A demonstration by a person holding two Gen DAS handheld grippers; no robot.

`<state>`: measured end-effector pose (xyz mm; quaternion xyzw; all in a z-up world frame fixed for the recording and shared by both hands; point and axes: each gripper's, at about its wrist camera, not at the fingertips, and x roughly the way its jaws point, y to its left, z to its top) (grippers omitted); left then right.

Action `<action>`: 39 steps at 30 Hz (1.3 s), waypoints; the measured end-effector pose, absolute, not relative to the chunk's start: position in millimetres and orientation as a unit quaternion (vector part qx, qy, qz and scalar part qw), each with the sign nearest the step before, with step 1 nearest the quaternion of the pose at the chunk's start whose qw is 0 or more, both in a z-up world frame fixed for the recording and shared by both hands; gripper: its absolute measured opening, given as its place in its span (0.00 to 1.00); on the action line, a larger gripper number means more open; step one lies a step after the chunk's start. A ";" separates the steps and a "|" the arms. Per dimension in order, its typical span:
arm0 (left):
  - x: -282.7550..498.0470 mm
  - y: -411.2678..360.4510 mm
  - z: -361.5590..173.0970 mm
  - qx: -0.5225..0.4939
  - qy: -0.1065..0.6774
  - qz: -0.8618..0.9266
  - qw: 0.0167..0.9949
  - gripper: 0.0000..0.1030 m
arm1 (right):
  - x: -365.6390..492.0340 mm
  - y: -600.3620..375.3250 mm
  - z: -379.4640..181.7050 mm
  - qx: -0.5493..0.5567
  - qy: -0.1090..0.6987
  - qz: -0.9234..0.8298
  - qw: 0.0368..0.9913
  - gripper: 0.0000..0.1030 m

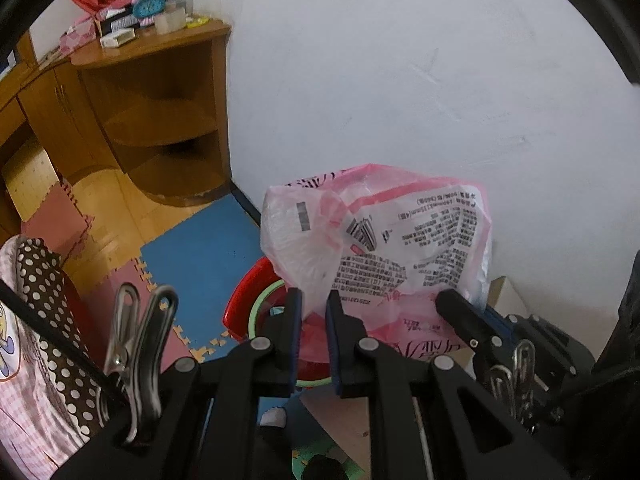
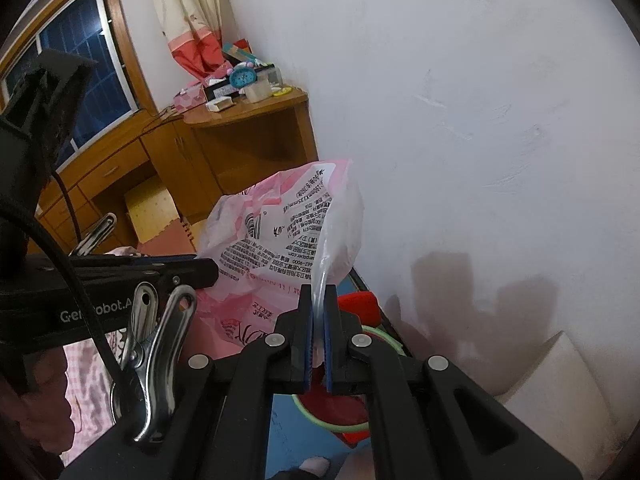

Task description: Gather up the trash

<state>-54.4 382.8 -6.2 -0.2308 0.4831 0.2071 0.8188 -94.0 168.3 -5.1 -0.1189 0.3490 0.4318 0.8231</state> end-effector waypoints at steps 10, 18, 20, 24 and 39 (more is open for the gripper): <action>-37.7 409.7 -39.3 -0.242 0.506 0.180 0.808 0.11 | -78.7 185.5 -31.7 -0.127 0.387 0.414 0.814 0.04; -19.1 420.3 -79.1 -0.259 0.523 0.156 0.797 0.11 | -61.7 191.2 -58.4 -0.143 0.423 0.383 0.809 0.04; -16.7 423.4 -88.6 -0.264 0.526 0.150 0.794 0.11 | -58.4 192.9 -65.1 -0.145 0.431 0.376 0.807 0.04; -14.2 429.9 -103.1 -0.268 0.524 0.138 0.796 0.11 | -51.0 193.6 -77.5 -0.144 0.444 0.363 0.807 0.04; -15.4 454.1 -175.9 -0.291 0.557 0.137 0.766 0.11 | -34.5 228.7 -135.6 -0.183 0.504 0.337 0.774 0.04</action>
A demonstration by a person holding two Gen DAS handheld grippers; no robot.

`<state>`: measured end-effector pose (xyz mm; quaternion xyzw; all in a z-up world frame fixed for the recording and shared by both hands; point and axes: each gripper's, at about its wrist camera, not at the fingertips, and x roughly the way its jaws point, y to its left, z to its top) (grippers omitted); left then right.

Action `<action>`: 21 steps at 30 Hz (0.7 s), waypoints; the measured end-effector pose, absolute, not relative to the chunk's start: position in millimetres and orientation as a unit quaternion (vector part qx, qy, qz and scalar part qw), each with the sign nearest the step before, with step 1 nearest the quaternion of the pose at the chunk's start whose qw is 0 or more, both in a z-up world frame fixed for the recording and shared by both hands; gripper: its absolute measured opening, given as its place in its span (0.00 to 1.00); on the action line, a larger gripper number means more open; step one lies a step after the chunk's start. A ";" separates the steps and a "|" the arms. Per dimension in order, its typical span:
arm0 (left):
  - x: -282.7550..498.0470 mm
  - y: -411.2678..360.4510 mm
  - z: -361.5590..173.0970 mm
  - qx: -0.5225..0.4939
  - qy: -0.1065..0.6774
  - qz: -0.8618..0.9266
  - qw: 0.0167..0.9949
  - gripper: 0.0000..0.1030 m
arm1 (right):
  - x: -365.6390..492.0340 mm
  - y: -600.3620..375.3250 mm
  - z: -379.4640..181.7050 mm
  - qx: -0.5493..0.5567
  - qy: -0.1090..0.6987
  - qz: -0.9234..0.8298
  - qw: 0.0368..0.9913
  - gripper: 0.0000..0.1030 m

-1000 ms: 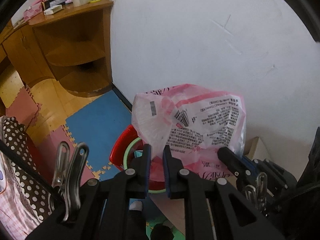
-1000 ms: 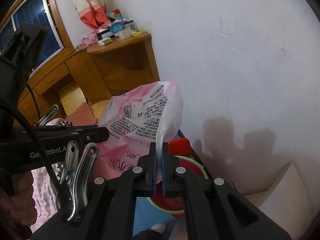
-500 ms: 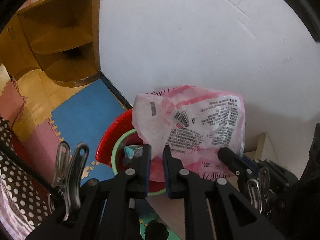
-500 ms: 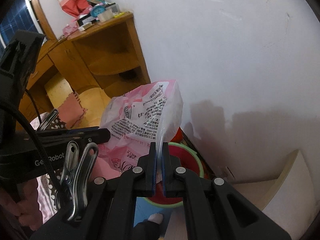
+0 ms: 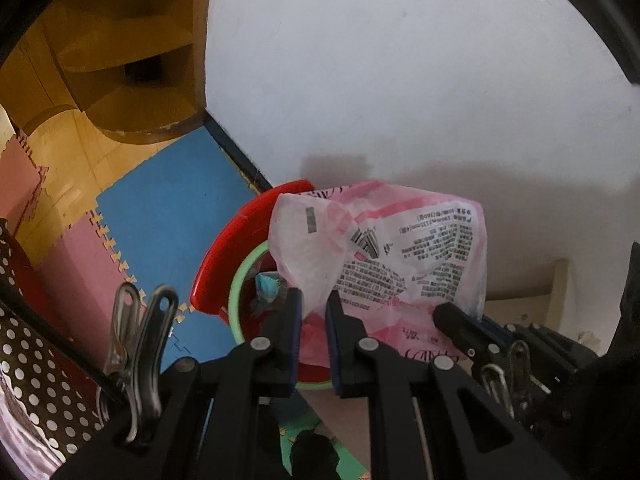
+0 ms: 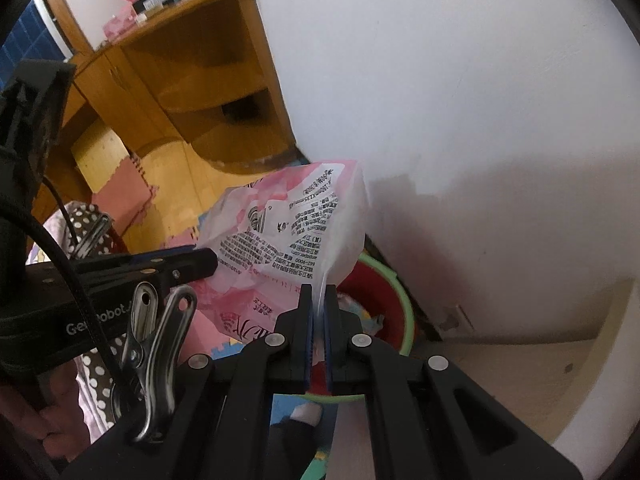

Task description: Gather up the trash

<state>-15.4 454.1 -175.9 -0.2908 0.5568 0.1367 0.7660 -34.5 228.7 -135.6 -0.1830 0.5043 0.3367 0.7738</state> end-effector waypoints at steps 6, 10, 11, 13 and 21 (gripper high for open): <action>-19.1 468.5 -191.8 -0.288 0.551 0.136 0.771 0.11 | -26.8 242.0 -164.1 -0.171 0.538 0.324 0.759 0.04; -19.7 474.9 -211.2 -0.298 0.555 0.128 0.766 0.11 | -25.9 247.1 -177.8 -0.183 0.540 0.325 0.754 0.05; -20.7 475.7 -217.8 -0.301 0.557 0.126 0.764 0.11 | -26.3 248.2 -181.2 -0.187 0.541 0.324 0.753 0.05; -21.9 476.4 -226.4 -0.306 0.558 0.125 0.762 0.11 | -27.4 252.7 -188.6 -0.192 0.544 0.322 0.751 0.05; -25.2 473.6 -269.9 -0.324 0.566 0.126 0.748 0.11 | -27.6 266.3 -222.0 -0.232 0.569 0.303 0.728 0.05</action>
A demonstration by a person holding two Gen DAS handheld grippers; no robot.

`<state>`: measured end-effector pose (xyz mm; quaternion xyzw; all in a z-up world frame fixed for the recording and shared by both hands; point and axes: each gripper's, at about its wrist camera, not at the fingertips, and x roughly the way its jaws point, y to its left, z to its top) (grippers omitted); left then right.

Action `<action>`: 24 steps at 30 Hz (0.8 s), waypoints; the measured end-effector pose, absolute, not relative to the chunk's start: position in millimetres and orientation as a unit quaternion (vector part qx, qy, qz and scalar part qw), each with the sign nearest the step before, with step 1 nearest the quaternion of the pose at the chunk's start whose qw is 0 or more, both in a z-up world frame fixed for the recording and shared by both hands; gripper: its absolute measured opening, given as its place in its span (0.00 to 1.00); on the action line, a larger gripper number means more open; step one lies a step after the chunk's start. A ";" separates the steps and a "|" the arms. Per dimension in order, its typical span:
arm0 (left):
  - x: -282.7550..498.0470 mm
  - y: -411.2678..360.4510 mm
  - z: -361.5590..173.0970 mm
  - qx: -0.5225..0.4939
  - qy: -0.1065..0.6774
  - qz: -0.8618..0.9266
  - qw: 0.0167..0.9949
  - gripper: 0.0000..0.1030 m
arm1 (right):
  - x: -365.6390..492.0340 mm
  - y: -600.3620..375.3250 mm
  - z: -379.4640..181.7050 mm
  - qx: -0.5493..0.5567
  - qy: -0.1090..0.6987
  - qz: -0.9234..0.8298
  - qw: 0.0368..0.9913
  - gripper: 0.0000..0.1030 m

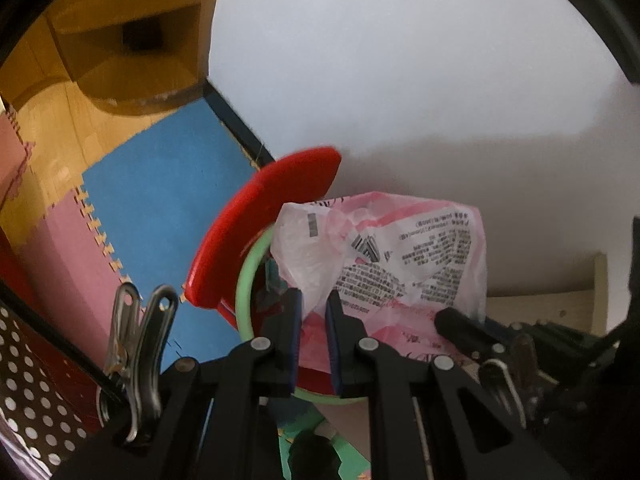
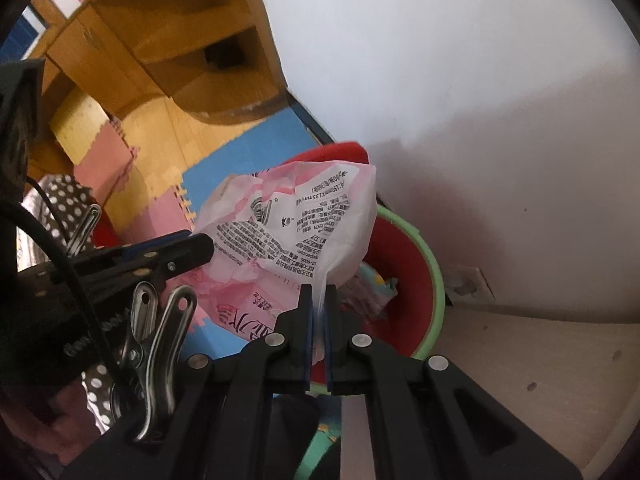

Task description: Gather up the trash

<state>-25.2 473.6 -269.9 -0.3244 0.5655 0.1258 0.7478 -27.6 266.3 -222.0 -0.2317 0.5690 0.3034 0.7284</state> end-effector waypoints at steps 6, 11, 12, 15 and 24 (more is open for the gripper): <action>-30.9 467.3 -304.5 -0.343 0.571 0.125 0.735 0.11 | -20.6 273.1 -252.4 -0.253 0.596 0.297 0.702 0.05; -29.4 471.0 -334.6 -0.369 0.584 0.131 0.711 0.11 | -15.0 272.6 -276.4 -0.262 0.616 0.291 0.684 0.05; -28.4 470.7 -337.1 -0.370 0.585 0.134 0.709 0.11 | -14.8 273.0 -283.7 -0.267 0.623 0.289 0.676 0.05; -26.6 468.5 -346.0 -0.358 0.595 0.144 0.705 0.11 | -12.2 271.8 -304.2 -0.273 0.645 0.281 0.656 0.05; -22.5 461.5 -363.6 -0.300 0.626 0.155 0.703 0.13 | 2.3 278.1 -368.0 -0.242 0.707 0.267 0.608 0.06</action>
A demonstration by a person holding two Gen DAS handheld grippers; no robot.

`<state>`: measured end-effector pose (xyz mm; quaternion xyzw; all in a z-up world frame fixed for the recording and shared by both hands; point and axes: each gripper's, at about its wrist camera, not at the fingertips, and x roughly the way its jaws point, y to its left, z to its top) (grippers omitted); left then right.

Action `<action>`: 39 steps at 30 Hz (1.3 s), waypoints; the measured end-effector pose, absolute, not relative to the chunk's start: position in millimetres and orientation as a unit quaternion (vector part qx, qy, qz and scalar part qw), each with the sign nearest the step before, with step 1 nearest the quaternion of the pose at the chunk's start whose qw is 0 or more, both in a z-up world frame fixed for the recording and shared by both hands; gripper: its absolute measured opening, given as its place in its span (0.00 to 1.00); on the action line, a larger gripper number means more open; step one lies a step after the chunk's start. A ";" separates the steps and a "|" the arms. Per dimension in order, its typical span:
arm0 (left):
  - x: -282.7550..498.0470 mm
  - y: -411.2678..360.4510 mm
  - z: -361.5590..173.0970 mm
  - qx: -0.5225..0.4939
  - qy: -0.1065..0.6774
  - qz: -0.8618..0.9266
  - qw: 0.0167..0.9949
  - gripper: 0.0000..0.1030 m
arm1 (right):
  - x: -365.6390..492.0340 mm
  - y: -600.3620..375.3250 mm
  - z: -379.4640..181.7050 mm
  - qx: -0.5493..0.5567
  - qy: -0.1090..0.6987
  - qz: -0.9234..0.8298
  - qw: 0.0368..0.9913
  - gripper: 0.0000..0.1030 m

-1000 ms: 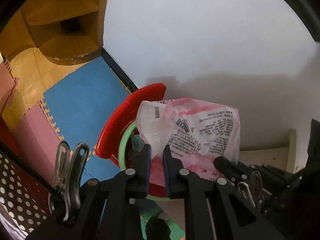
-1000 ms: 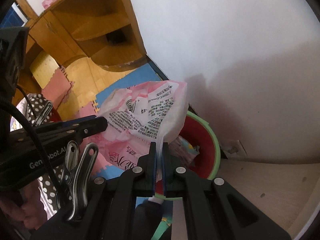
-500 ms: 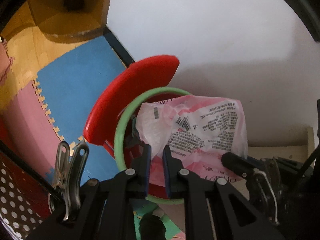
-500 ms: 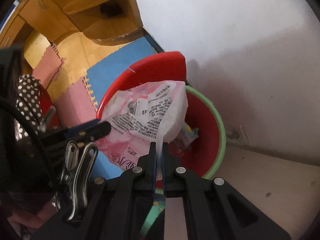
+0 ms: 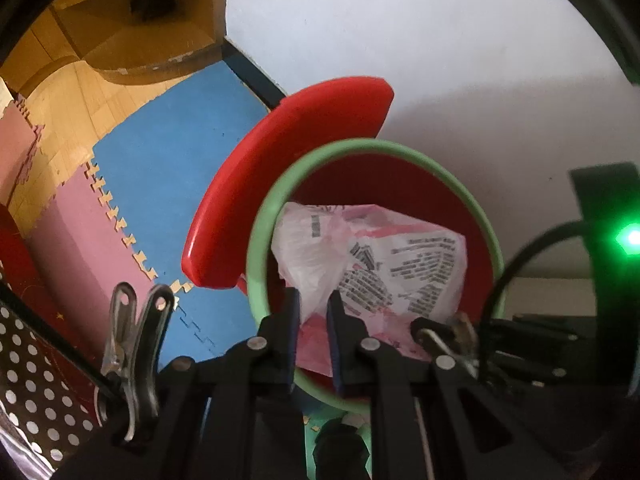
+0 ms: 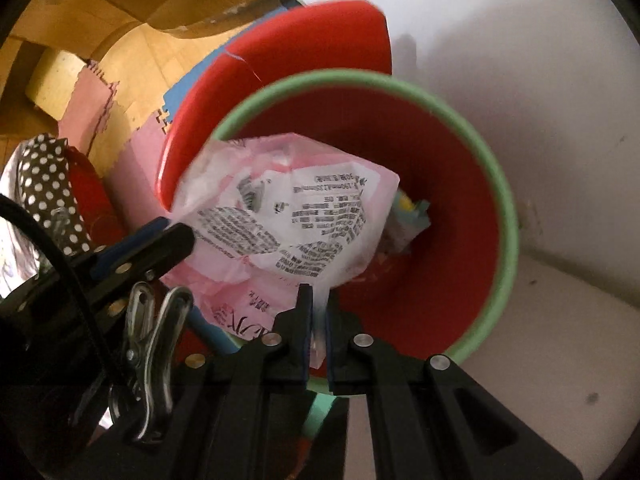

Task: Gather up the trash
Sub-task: 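Open both grippers to drop the pink bag into the red bucket, then move both grippers back over the table toward the pink folded paper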

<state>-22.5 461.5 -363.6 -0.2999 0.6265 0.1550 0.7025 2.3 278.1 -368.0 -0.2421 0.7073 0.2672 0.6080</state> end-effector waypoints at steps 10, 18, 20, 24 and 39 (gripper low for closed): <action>-27.3 469.3 -375.1 -0.316 0.646 0.184 0.670 0.33 | 9.1 275.6 -403.6 -0.215 0.754 0.243 0.571 0.22; -39.3 484.7 -356.6 -0.307 0.621 0.196 0.694 0.64 | 23.9 268.4 -400.4 -0.198 0.739 0.218 0.606 0.69; -40.4 486.1 -356.3 -0.313 0.622 0.193 0.691 0.64 | 23.4 270.1 -398.5 -0.201 0.734 0.219 0.611 0.70; -38.9 482.3 -351.6 -0.316 0.622 0.187 0.692 0.64 | 29.2 272.9 -394.0 -0.205 0.731 0.211 0.615 0.73; -39.9 480.4 -275.8 -0.282 0.591 0.191 0.731 0.65 | 23.4 257.6 -319.4 -0.084 0.683 0.247 0.682 0.74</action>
